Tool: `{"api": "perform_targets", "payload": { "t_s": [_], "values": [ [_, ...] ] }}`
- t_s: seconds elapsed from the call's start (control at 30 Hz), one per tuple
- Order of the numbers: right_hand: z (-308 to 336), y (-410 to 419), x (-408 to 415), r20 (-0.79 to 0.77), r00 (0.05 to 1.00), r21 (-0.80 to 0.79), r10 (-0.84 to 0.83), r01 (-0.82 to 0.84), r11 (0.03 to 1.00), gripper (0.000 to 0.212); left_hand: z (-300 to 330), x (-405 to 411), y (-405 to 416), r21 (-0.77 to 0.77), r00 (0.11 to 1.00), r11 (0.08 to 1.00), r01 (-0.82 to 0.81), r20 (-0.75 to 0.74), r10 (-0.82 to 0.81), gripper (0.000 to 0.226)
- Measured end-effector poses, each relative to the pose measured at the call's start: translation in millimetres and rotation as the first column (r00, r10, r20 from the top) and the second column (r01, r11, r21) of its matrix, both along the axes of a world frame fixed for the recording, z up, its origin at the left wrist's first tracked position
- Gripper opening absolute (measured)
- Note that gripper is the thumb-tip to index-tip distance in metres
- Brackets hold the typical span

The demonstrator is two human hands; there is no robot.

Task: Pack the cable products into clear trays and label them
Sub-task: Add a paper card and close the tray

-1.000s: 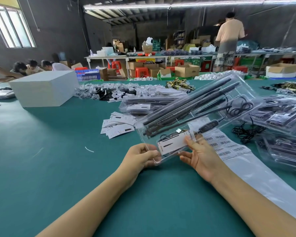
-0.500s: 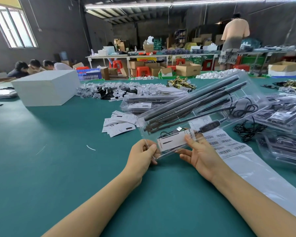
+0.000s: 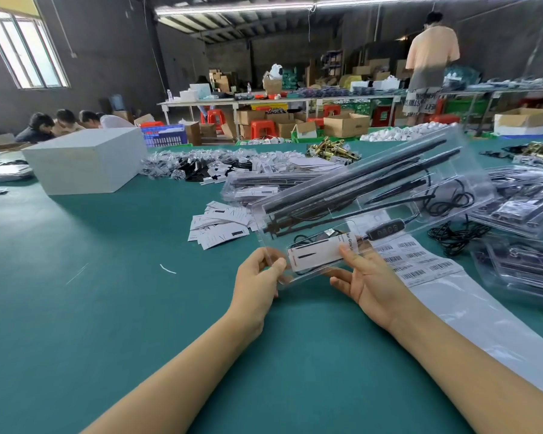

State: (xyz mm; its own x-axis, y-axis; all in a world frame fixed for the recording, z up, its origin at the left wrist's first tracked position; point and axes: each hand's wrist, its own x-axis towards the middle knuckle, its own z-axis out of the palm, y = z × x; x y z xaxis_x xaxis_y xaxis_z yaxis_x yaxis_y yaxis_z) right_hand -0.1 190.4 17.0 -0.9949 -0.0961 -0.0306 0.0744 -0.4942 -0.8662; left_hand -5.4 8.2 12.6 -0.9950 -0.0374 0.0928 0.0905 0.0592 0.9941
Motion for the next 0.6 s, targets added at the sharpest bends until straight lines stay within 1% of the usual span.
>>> {"api": "perform_targets", "payload": {
  "t_s": [0.07, 0.17, 0.3, 0.47, 0.6],
  "values": [
    [-0.3, -0.3, 0.5, -0.005, 1.000, 0.008, 0.010, -0.010, 1.000, 0.050, 0.8, -1.2, -1.1, 0.025, 1.000, 1.000, 0.012, 0.012, -0.012, 0.012],
    [-1.4, -2.8, 1.3, -0.025, 1.000, 0.068, 0.012, -0.010, 0.998, 0.055, 0.7, -2.7, -3.1, 0.044, 0.999, 0.999, -0.022, 0.039, 0.021, 0.012],
    [-0.2, -4.0, 2.3, -0.020, 1.000, 0.072, 0.002, 0.000, 0.997, 0.056, -1.1, -2.8, -2.3, 0.048, 0.997, 0.997, -0.060, 0.059, 0.058, 0.013],
    [-0.1, -6.2, 2.5, -0.035, 0.999, 0.134, 0.010, -0.005, 0.991, 0.053, -1.8, -6.7, -0.3, 0.064, 0.991, 0.992, -0.109, 0.086, 0.103, 0.016],
    [-0.1, -6.8, 2.9, -0.039, 0.999, 0.156, 0.018, -0.011, 0.988, 0.052, -2.7, -6.7, -1.4, 0.061, 0.991, 0.991, -0.118, 0.076, 0.113, 0.017]
  ]
}}
